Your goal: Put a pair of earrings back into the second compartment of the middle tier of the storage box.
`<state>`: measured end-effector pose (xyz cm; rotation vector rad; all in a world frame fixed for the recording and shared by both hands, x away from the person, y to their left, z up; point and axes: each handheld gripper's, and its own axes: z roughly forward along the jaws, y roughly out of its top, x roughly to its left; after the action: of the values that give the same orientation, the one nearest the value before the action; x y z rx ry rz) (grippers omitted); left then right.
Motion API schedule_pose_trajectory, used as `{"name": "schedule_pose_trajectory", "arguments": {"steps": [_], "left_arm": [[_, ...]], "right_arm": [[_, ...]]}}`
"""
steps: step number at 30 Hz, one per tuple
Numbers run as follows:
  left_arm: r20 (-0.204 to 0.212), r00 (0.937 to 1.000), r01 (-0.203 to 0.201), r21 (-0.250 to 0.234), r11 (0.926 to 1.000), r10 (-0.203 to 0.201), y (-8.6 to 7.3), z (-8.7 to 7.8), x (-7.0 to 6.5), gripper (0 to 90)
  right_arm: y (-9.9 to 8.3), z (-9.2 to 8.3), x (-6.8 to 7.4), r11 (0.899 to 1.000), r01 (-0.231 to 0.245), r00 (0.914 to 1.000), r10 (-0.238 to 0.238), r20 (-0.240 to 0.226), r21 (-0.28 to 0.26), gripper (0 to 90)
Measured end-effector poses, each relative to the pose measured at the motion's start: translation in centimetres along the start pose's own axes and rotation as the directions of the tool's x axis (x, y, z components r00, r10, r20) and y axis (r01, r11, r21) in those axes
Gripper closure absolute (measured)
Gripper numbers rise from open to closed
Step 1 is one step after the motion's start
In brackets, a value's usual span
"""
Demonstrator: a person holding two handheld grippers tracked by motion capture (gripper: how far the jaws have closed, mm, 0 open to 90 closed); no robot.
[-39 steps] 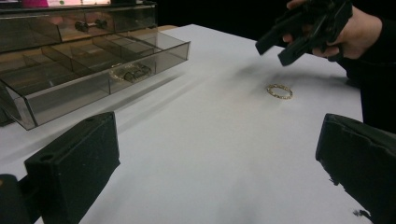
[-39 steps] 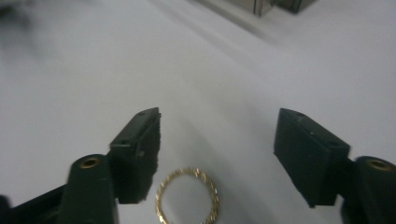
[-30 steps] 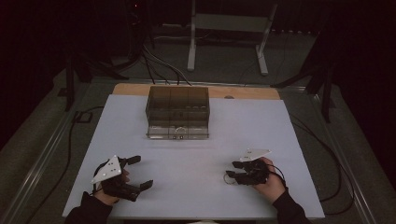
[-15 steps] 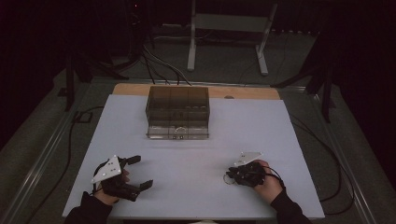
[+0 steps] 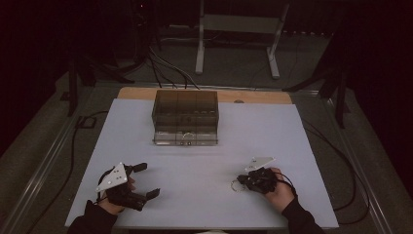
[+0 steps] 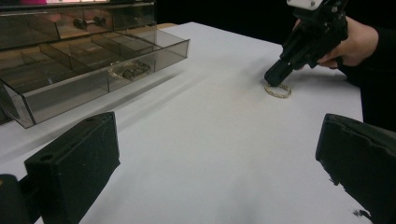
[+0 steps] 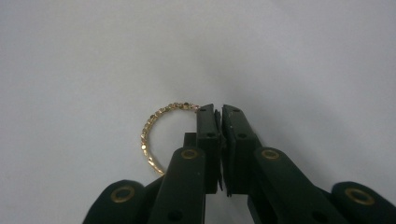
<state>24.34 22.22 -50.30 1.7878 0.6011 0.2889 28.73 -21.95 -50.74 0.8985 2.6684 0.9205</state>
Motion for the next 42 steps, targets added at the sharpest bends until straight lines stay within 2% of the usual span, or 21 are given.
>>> {"name": "schedule_pose_trajectory", "arguments": {"steps": [3, 12, 23, 35, 42], "left_arm": [[-0.001, 1.0000, 0.001, -0.001, 1.0000, -0.001, 0.0, 0.0, 0.0, 0.4], [-0.002, 1.0000, -0.003, -0.001, 1.0000, 0.003, 0.0, 0.0, 0.0, 0.4], [-0.005, 1.0000, -0.005, 0.000, 1.0000, 0.005, 0.0, -0.1, 0.0, 0.4], [-0.002, 1.0000, -0.004, -0.002, 1.0000, 0.004, 0.0, -0.1, 0.0, 0.4], [-0.001, 1.0000, 0.003, -0.004, 1.0000, -0.003, 0.0, 0.0, 0.0, 0.4]], "right_arm": [[0.1, -0.2, -0.2, 1.000, -0.017, 0.9998, 0.017, -0.007, -0.013, 86.9], [0.7, -0.9, -0.2, 1.000, -0.014, 0.9999, 0.014, -0.003, -0.026, 86.9], [2.4, -1.7, -0.4, 0.999, -0.011, 0.9999, 0.011, -0.003, -0.053, 86.8], [5.2, -2.1, -0.9, 0.996, -0.002, 1.0000, 0.002, 0.002, -0.093, 86.7], [7.9, -1.3, -1.2, 0.994, 0.015, 0.9999, -0.014, 0.011, -0.108, 86.6]]}}
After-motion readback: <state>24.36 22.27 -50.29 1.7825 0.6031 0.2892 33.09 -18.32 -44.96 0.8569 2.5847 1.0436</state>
